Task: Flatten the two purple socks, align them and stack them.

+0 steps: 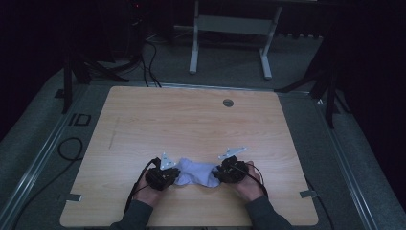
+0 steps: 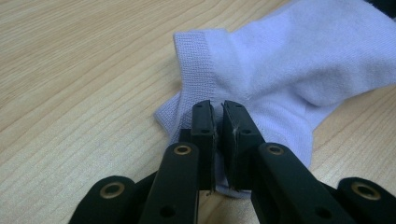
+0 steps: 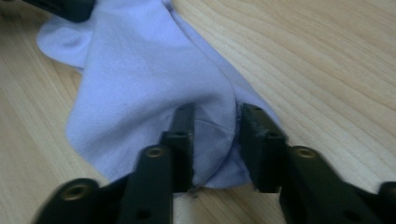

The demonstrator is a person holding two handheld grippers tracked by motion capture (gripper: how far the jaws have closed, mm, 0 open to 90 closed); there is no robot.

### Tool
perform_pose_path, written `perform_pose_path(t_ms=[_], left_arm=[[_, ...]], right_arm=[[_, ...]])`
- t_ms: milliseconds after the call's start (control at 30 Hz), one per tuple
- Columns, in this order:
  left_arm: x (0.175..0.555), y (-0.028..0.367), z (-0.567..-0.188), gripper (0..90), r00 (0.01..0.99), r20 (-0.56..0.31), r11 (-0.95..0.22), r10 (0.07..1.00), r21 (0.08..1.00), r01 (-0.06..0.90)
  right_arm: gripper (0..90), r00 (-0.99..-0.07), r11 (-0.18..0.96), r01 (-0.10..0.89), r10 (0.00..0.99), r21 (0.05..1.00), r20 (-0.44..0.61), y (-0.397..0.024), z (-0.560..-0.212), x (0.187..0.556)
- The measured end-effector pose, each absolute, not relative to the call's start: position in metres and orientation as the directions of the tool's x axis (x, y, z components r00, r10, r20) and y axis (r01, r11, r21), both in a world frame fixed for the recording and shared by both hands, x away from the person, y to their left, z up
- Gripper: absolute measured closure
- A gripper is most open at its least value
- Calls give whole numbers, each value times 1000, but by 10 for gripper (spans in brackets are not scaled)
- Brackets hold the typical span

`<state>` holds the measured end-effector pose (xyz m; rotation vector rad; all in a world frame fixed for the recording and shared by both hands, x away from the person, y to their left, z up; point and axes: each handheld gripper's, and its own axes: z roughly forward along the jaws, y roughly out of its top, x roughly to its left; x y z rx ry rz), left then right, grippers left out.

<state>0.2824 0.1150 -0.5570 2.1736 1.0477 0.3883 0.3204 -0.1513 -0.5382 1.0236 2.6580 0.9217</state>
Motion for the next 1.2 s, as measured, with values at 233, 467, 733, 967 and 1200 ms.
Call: perform_pose_path(t_ms=[233,467,733,967,1200], left_arm=[[282,115,-556,815,645,-19,-457,764,689,562],[282,116,-556,805,653,-21,-464,757,686,560],[282,117,-555,776,668,-10,-483,744,683,548],[282,120,-554,747,672,2,-495,741,678,543],[283,128,-551,712,647,6,-477,762,680,557]], right_arm=[[877,-744,556,538,667,633,46,-156,-527,319],[879,-723,558,538,691,631,6,-160,-525,326],[878,-711,556,536,703,635,-16,-159,-527,331],[871,-696,560,557,717,614,-23,-157,-541,338],[877,-671,549,570,740,611,-41,-164,-543,339]])
